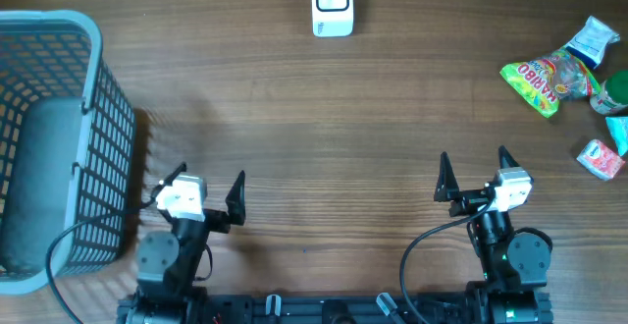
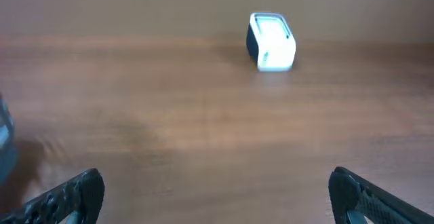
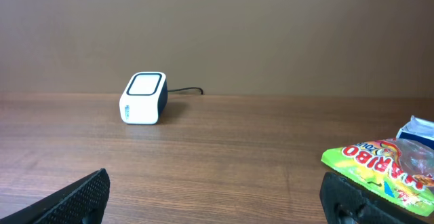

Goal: Scan the item barcode

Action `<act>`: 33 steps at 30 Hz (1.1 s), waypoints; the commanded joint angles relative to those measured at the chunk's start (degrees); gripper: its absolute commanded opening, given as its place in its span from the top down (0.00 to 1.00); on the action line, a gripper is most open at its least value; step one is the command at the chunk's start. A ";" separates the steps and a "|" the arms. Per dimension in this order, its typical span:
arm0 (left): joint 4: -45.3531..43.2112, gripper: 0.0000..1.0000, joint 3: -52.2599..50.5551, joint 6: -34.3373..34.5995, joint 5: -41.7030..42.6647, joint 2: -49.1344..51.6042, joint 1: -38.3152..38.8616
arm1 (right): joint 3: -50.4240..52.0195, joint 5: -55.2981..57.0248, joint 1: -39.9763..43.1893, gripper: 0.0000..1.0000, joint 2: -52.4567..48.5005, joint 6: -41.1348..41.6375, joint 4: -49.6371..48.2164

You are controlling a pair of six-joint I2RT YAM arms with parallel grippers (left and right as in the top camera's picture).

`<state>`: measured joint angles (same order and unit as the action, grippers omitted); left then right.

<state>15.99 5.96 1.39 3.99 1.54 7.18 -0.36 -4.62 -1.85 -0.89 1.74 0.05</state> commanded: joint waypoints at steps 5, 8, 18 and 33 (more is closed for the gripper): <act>-12.28 0.00 -5.42 0.57 -2.08 -0.44 -2.03 | 0.04 0.79 0.04 0.01 0.31 0.83 -0.15; -11.67 0.00 -5.62 0.57 -1.92 -1.33 -2.32 | 0.04 0.79 0.04 0.00 0.31 0.83 -0.15; -11.58 0.00 -5.62 0.59 -1.68 -1.33 -3.93 | 0.07 0.79 0.04 0.00 0.31 0.83 -0.15; -11.72 0.00 -5.62 0.57 -1.70 -1.27 -4.20 | 0.04 0.79 0.04 0.00 0.31 0.83 -0.15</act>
<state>4.29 0.84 1.39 2.87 0.84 3.36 -0.36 -4.62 -1.85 -0.89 1.74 0.05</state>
